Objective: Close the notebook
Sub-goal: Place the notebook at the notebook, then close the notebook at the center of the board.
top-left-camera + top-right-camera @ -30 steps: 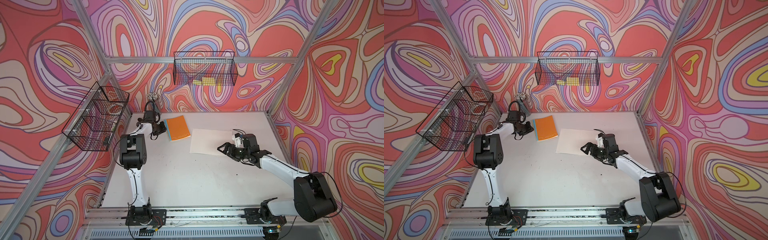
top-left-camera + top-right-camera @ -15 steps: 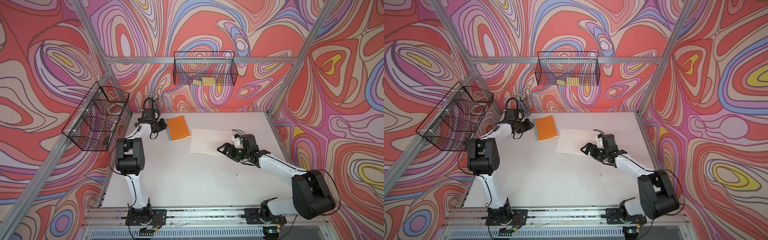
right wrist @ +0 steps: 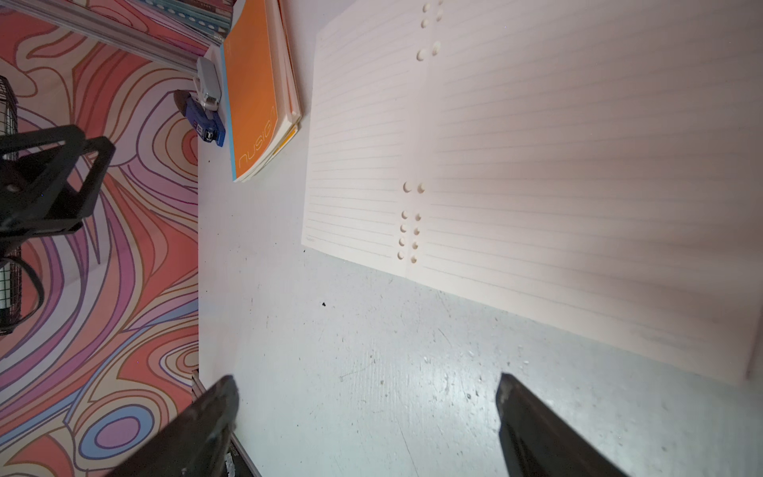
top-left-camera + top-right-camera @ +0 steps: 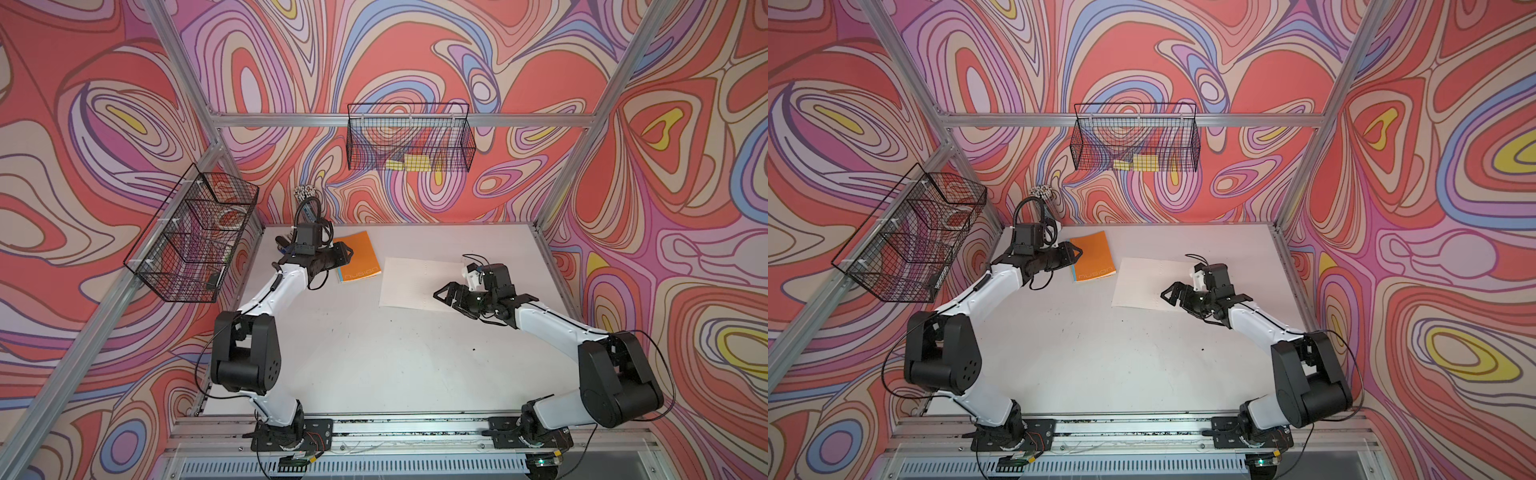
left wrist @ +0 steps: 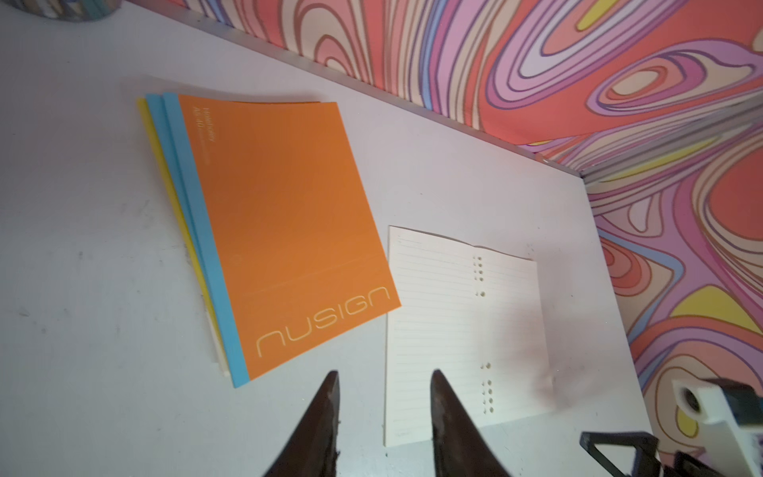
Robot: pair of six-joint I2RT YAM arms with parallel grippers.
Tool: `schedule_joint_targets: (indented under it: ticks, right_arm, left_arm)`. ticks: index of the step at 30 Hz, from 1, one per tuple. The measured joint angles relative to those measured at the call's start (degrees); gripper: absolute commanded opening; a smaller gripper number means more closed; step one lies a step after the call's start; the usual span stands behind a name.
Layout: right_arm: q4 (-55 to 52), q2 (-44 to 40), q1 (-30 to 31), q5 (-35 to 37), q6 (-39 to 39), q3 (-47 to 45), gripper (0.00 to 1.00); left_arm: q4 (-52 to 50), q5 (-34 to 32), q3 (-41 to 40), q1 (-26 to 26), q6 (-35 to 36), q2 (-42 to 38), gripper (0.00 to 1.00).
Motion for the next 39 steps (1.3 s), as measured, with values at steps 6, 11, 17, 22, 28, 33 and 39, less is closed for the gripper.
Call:
schedule_joint_targets:
  ticks: [6, 11, 17, 22, 28, 33, 39]
  right_arm:
    - [-1.2, 2.3, -2.7, -0.6, -1.7, 2.8, 0.98]
    - [-1.0, 4.5, -3.6, -1.2, -2.0, 4.6, 0.98]
    - [0.1, 7.8, -3.6, -1.9, -2.1, 4.8, 0.98]
    - [1.0, 9.3, -3.9, -1.9, -2.1, 4.8, 0.98]
    - [3.0, 9.3, -4.5, -0.9, -2.1, 4.8, 0.98]
    - [4.7, 9.7, -4.8, -0.1, -2.1, 4.8, 0.98]
    - [6.7, 11.3, -5.3, 0.2, -2.0, 4.6, 0.98]
  left_arm:
    - [2.4, 0.5, -12.0, -3.7, -2.7, -10.4, 0.51]
    - [4.5, 0.7, -21.1, -9.0, -6.5, -16.0, 0.53]
    - [8.9, -0.4, -29.0, -18.5, -12.2, -19.1, 0.56]
    - [19.5, -2.1, -37.9, -22.9, -20.8, -20.0, 0.54]
    - [30.5, -6.1, -42.2, -26.3, -30.7, -16.3, 0.5]
    - [45.9, -9.5, -43.4, -27.3, -40.3, -8.2, 0.45]
    - [56.4, -14.9, -43.8, -30.3, -49.5, -0.1, 0.44]
